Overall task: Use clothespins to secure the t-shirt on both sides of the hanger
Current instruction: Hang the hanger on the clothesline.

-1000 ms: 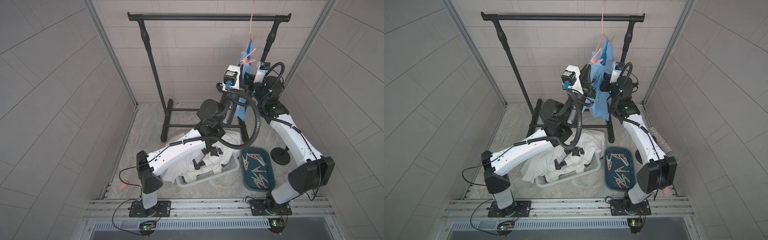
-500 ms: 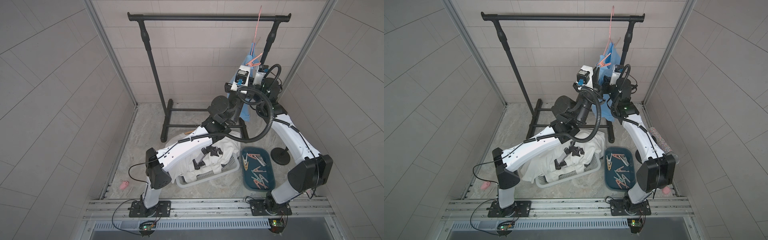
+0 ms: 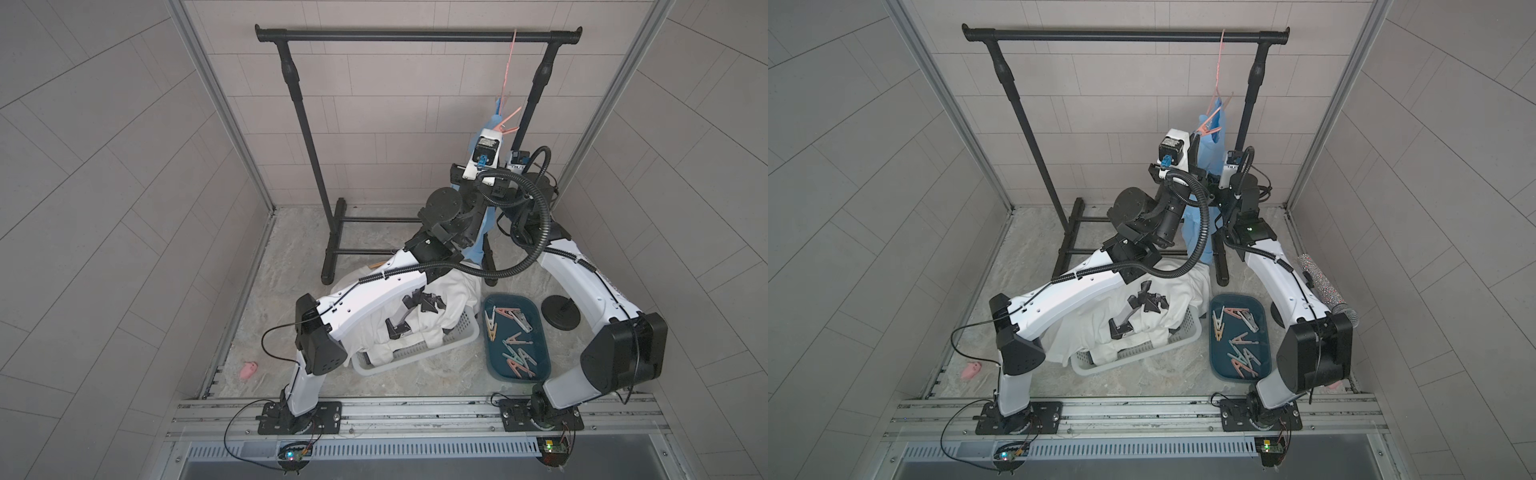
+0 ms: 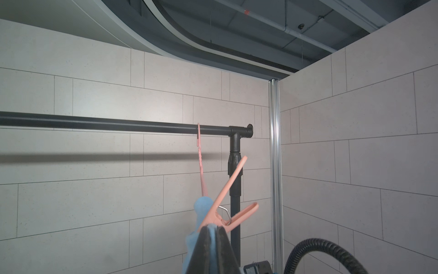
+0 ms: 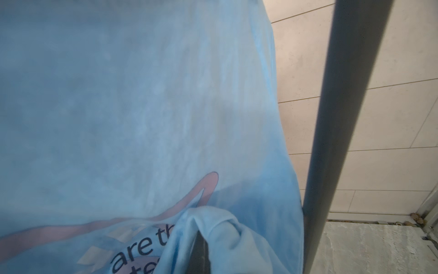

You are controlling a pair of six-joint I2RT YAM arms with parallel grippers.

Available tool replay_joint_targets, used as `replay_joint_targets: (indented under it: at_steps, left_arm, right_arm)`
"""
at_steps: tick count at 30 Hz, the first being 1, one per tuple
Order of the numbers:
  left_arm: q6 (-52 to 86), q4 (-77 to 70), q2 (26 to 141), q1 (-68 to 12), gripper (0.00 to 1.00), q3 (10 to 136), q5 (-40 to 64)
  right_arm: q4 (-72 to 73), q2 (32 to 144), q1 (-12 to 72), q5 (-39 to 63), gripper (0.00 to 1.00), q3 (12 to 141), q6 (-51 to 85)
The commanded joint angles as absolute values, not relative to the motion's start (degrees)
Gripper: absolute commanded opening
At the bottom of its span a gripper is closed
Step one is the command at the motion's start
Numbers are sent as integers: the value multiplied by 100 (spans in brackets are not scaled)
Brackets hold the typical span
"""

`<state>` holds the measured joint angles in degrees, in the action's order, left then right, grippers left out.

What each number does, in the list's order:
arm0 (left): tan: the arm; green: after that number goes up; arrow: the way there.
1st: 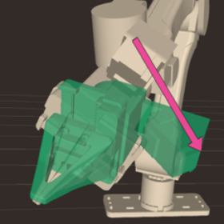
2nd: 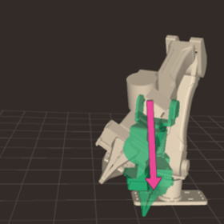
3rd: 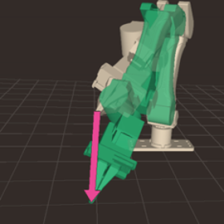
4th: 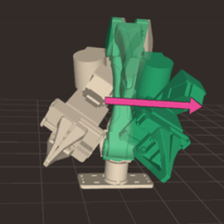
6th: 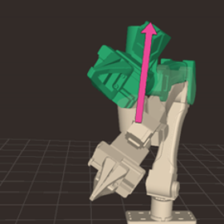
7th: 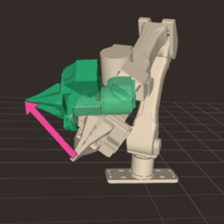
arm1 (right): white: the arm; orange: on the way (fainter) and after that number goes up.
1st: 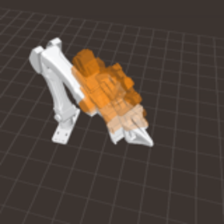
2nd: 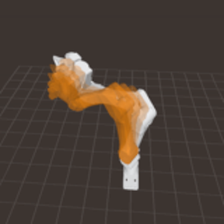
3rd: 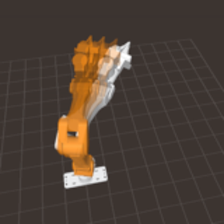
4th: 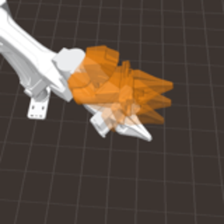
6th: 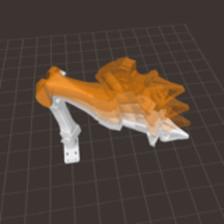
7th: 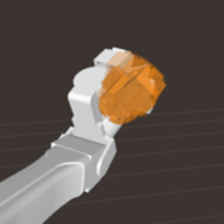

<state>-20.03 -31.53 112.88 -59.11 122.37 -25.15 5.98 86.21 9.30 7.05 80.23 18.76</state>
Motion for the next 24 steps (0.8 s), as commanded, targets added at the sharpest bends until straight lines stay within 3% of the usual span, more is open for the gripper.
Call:
replay_joint_targets:
  at_steps: [1, 3, 5, 9, 17, 24]
  left_arm:
    - [-1828, -3506, 11031, -5920, 0, 11971, -2459]
    - [-1717, -3538, 10917, -5932, 9, 11774, -2418]
    - [-1654, -3563, 10801, -5959, 26, 11575, -2342]
    - [-1527, -3603, 10473, -6018, 53, 11150, -2174]
    - [-1081, -3452, 9129, -6089, 81, 9654, -2013]
    - [-630, -2488, 7697, -6091, 82, 8422, -2318]
  right_arm:
    - [725, 8245, 845, 640, 11, 7807, 1970]
    - [701, 8113, 784, 643, 29, 7634, 1973]
    - [611, 7978, 719, 666, 41, 7515, 1978]
    - [300, 7648, 648, 702, 58, 7253, 2087]
    - [-82, 6618, 653, 841, 67, 6045, 2961]
    - [-893, 5837, 794, 1305, 68, 5145, 3280]
